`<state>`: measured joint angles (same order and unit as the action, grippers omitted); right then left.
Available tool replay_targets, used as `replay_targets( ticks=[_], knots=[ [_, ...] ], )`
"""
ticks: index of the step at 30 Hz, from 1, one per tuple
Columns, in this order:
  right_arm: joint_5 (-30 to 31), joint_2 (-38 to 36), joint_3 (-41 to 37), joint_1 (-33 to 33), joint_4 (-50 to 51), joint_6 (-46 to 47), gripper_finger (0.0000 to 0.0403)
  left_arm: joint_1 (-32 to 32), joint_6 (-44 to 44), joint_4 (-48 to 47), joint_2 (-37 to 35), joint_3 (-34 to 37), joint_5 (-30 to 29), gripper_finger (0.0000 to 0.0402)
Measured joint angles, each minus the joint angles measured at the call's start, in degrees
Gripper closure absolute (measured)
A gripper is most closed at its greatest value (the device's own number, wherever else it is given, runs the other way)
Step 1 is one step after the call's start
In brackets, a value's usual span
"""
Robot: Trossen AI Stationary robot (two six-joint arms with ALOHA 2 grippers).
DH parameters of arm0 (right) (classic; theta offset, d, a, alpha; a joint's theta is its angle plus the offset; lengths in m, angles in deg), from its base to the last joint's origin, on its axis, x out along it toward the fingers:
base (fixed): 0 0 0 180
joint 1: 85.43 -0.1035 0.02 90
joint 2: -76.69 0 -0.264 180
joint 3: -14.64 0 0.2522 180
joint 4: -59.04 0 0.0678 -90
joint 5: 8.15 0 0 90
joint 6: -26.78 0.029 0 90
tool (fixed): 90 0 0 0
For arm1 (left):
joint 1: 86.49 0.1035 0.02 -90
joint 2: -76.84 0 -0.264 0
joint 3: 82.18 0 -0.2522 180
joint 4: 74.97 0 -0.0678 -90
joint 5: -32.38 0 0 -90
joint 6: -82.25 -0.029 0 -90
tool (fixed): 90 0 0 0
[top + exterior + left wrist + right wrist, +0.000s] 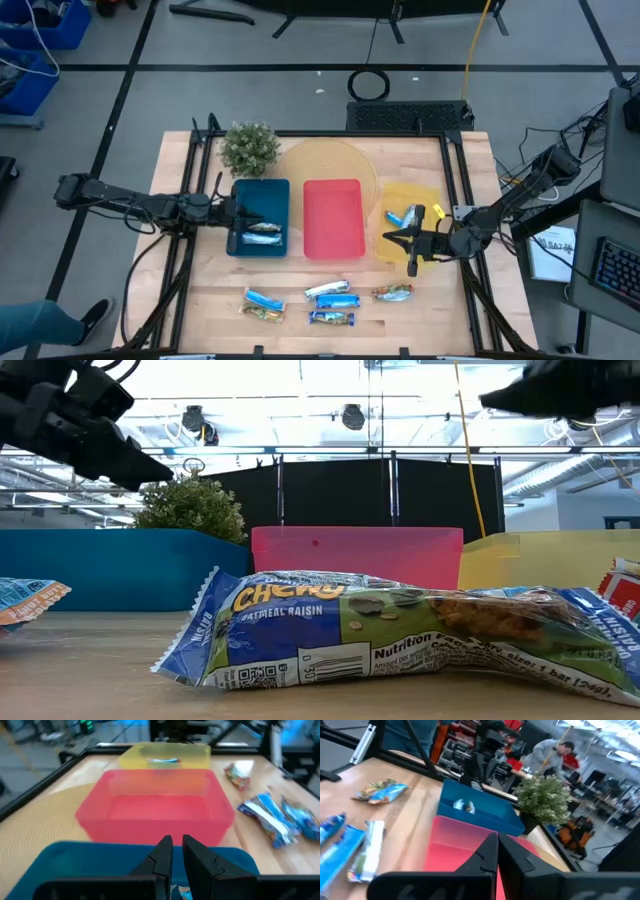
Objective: Pick and place Granola Bars by type
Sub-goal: Put the yellow granola bar into the blue bin
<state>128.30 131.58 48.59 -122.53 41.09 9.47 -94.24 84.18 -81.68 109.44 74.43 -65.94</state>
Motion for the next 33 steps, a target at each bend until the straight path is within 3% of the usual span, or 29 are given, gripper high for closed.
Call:
replay_targets(
  ticks=[5, 8, 11, 14, 18, 20, 25, 33],
  knots=[
    [-0.23, -3.07, -7.58, 0.00, -11.46, -6.07, 0.0402, -0.13, -3.58, 2.82, 0.02, 0.00, 2.30, 0.0353],
    [-4.43, -6.66, -10.99, 0.04, -15.55, -8.13, 0.0402, -0.24, -5.07, 3.02, 0.02, 0.00, 3.32, 0.0353],
    [-7.44, -11.06, -14.43, 0.04, -15.92, -9.04, 0.0402, -0.62, -6.77, 3.33, 0.02, 0.00, 3.26, 0.0353],
    [-2.78, -15.50, -16.44, 1.50, -17.00, -6.85, 0.0403, -0.63, -6.50, 3.43, 0.02, 0.00, 0.74, 0.0353],
    [-2.03, -20.86, -17.19, 3.18, -15.94, -3.50, 0.0403, -2.28, -5.84, 1.68, 0.87, 0.00, 7.61, 0.0353],
    [-4.63, -22.49, -17.21, 4.24, -12.74, -2.35, 0.0403, -4.15, -3.11, -0.02, 2.30, -0.72, 7.05, 0.0353],
    [-10.66, -23.37, -17.27, 9.17, -8.31, 2.52, 0.0403, -11.41, 0.86, -12.00, 10.45, -9.83, -1.75, 0.0353],
    [-13.36, -23.30, -17.36, 15.57, 0.43, 7.75, 0.0403, -25.25, 6.96, -30.33, 28.78, -30.05, -8.65, 0.0352]
  ],
)
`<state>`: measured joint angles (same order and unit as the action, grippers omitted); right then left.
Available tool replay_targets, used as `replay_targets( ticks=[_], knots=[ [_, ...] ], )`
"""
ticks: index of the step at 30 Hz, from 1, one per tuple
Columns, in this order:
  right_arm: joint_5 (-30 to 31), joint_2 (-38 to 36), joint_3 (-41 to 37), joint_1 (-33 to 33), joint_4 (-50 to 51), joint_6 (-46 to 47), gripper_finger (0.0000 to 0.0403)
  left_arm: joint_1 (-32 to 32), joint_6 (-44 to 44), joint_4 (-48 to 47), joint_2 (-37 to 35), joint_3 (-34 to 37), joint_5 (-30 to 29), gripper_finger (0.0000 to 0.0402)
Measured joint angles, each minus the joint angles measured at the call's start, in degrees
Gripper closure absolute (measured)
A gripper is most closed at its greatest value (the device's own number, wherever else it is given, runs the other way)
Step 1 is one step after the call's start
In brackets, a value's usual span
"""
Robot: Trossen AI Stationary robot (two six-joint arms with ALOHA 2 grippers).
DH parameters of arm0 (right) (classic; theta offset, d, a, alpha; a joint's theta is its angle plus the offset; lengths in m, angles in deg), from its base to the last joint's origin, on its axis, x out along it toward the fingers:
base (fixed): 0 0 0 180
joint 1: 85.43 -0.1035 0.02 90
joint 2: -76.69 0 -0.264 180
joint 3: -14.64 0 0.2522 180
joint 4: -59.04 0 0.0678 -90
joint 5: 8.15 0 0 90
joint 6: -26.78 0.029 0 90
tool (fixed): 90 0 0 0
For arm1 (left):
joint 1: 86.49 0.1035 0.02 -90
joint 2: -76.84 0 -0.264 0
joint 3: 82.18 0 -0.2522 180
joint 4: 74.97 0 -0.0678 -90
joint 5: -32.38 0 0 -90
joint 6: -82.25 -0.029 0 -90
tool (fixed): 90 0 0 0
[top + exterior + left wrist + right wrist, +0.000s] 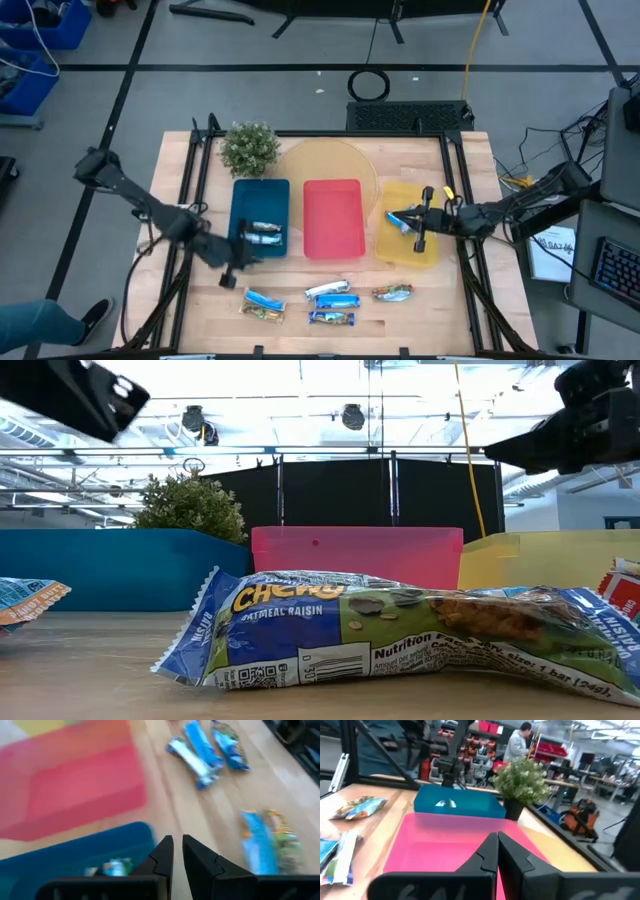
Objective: Pick and place Granola Bars by type
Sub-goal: Put the yellow granola bar into the blue bin
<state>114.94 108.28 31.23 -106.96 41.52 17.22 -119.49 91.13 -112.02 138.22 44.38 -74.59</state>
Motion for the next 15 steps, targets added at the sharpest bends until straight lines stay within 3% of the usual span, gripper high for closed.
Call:
replay_targets(
  ticks=[6, 15],
  knots=[
    [-4.88, 0.00, -0.04, 2.71, 0.31, 0.37, 0.0403, -6.41, 11.38, -12.03, 13.12, -12.72, -1.70, 0.0330],
    [-7.36, 0.01, -0.07, 3.14, -0.26, -0.19, 0.0403, -10.15, 17.27, -15.23, 28.66, -21.03, 7.97, 0.0203]
  ],
)
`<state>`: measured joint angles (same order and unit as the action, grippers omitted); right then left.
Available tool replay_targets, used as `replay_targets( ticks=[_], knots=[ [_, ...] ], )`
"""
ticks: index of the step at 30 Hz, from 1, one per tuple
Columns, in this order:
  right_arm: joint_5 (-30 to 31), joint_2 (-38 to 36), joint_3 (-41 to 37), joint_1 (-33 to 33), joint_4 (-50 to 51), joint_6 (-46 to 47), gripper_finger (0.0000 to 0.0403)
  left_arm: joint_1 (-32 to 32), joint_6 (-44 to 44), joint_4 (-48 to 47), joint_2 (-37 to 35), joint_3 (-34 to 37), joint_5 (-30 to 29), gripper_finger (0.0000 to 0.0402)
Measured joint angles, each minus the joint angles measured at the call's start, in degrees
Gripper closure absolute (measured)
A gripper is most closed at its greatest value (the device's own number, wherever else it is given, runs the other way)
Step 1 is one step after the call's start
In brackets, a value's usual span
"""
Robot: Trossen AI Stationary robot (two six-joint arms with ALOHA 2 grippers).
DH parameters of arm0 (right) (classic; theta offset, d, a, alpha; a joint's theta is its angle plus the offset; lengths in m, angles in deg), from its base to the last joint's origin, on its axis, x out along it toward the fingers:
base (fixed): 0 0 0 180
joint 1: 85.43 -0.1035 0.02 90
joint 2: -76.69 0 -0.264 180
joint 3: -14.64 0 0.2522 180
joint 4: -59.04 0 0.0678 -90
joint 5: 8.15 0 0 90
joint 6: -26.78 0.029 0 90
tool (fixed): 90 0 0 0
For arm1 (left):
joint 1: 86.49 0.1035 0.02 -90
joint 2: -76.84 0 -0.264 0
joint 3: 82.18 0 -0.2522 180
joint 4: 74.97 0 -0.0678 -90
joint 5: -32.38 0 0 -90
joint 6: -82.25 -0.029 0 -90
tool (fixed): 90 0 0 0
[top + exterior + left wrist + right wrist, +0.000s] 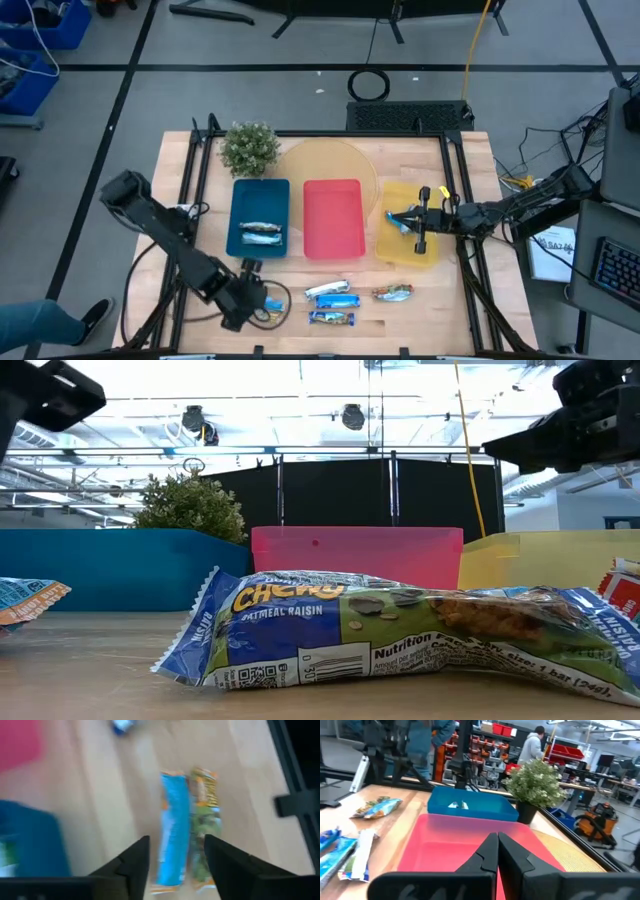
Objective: Pick and place Granola Bars by type
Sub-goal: Put the yellow granola bar into the blue bin
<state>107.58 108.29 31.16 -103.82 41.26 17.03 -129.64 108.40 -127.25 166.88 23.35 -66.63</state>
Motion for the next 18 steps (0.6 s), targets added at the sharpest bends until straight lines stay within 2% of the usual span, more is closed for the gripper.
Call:
replay_targets(
  ticks=[3, 6, 18],
  knots=[
    [-0.38, -0.01, 0.16, 0.00, -0.34, -0.87, 0.0403, -0.42, -0.83, -0.15, 3.10, -1.66, 0.21, 0.0174],
    [-0.38, -0.01, 0.18, 0.00, -0.39, -1.60, 0.0403, -0.17, -1.72, -0.19, 5.02, -2.42, 0.00, 0.0162],
    [-0.38, -0.01, 0.18, 0.00, -0.39, -3.37, 0.0403, 2.85, -3.13, -0.29, 11.44, -2.43, 4.23, 0.0189]
  ],
)
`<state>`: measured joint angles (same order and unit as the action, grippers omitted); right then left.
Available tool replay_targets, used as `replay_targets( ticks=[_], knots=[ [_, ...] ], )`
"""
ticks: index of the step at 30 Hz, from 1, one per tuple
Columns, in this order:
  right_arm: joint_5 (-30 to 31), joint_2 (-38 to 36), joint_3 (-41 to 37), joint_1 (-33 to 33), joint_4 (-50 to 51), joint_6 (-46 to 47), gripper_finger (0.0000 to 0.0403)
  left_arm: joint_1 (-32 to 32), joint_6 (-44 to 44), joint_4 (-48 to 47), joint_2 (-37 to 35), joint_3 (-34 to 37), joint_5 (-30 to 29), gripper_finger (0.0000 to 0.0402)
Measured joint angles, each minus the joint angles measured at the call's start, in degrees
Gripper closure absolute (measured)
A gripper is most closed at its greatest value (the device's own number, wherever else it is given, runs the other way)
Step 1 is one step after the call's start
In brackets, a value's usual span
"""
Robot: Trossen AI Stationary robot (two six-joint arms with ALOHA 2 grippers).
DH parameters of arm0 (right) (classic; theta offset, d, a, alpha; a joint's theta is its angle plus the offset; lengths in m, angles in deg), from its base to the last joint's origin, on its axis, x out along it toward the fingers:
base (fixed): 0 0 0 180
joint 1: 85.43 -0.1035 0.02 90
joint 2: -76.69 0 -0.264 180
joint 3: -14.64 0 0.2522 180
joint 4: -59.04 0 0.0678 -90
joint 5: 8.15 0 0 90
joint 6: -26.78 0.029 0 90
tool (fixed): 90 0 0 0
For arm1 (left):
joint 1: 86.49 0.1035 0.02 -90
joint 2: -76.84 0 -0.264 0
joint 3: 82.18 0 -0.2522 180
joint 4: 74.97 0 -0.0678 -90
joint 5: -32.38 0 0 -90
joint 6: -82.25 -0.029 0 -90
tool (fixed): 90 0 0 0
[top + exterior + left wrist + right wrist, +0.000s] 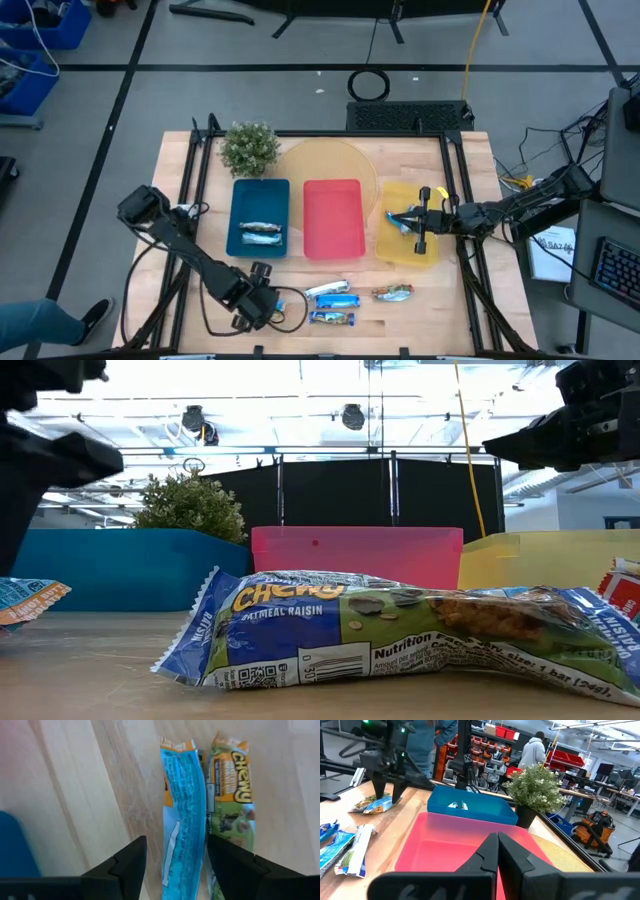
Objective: Pick and place Granola Bars by type
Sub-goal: Put the yellow granola bar into the blue bin
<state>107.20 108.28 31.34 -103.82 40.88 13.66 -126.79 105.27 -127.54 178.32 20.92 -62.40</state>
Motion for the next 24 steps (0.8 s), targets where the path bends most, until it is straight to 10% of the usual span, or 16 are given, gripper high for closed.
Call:
replay_targets(
  ticks=[10, 19, 24],
  knots=[
    [0.00, 0.00, 0.00, 0.00, 0.04, 0.22, 0.0403, 2.37, -0.20, -0.14, 3.47, 0.02, 5.02, 0.0231],
    [0.00, 0.02, 0.00, 0.00, 0.32, 1.07, 0.0403, 4.04, -0.01, -1.18, 0.59, 0.03, 10.77, 0.0376],
    [0.00, 0.04, 0.00, -0.02, 0.52, 1.66, 0.0403, 3.94, -0.30, -4.90, -6.18, 0.04, 9.80, 0.0364]
  ],
)
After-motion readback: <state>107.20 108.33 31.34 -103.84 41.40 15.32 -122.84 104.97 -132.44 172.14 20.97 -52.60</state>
